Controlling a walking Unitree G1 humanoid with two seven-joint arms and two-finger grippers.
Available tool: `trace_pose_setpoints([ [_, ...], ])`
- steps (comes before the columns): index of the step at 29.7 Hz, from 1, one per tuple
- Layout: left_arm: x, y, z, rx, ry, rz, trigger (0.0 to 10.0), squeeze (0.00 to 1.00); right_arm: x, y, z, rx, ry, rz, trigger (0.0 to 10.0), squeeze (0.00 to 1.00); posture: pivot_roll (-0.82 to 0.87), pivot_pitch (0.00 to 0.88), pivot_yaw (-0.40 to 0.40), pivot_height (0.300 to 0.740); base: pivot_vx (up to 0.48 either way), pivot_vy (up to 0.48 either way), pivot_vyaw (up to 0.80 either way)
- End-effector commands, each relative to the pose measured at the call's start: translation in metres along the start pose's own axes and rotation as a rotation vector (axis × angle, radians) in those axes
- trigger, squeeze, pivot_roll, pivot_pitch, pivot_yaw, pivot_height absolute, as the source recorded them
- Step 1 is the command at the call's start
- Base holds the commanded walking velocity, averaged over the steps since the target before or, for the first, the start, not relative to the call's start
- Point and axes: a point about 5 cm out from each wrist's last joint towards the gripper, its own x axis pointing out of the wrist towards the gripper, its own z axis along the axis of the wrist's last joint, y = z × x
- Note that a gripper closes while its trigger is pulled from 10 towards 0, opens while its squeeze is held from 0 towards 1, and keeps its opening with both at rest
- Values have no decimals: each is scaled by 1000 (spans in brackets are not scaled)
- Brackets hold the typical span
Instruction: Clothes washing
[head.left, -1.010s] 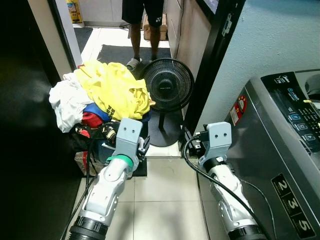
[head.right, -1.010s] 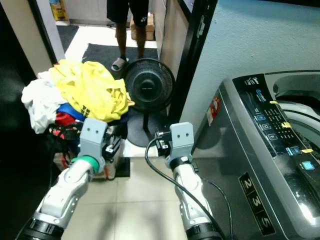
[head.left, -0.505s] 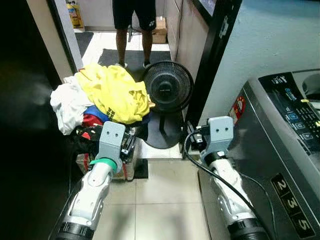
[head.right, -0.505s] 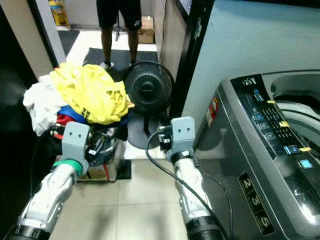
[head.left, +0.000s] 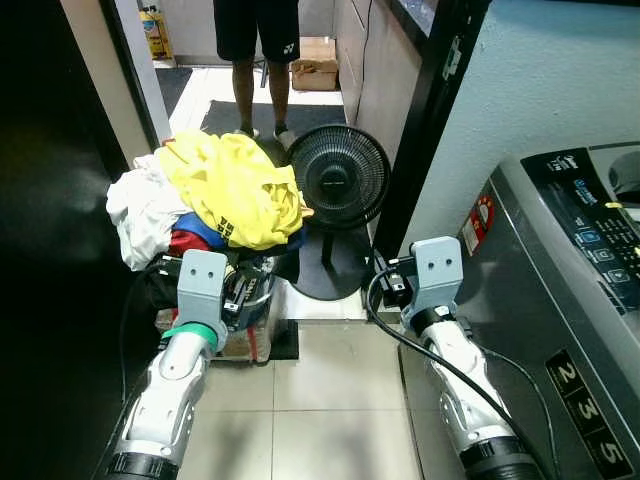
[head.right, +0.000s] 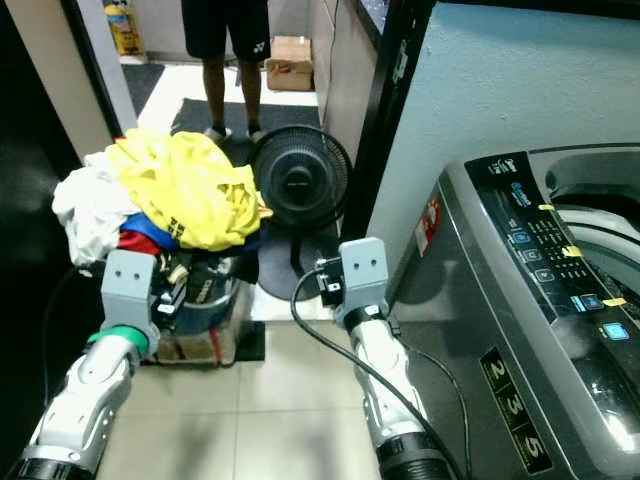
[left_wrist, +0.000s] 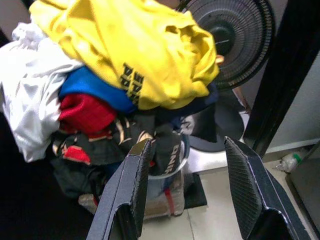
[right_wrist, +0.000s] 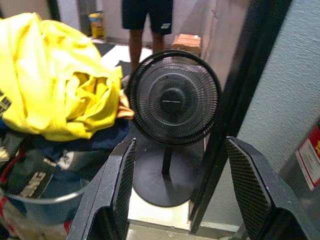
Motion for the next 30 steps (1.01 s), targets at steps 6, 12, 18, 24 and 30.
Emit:
trace_pose_setpoints([
  [6,-3,-6,2,4,-13,-2,10000,0,2,18,-3,25,1,45,10000,0,77,77,2,740,0,0,0],
  [12,-9,-1,1,22,-14,18,10000,0,3,23,-1,40,-5,66,10000,0,83,83,-3,740,0,0,0],
  [18,-8,-8,-1,58,-4,-34,10000,0,0,14,-4,26,1,33,10000,0,49,63,17,740,0,0,0],
  [24,-1,-12,-1,74,-1,-81,10000,0,-2,2,-4,3,-4,-4,10000,0,-12,58,48,740,0,0,0],
  [30,2,-14,1,72,-9,-74,10000,0,-6,-1,-5,6,-4,-26,10000,0,-19,56,58,740,0,0,0],
])
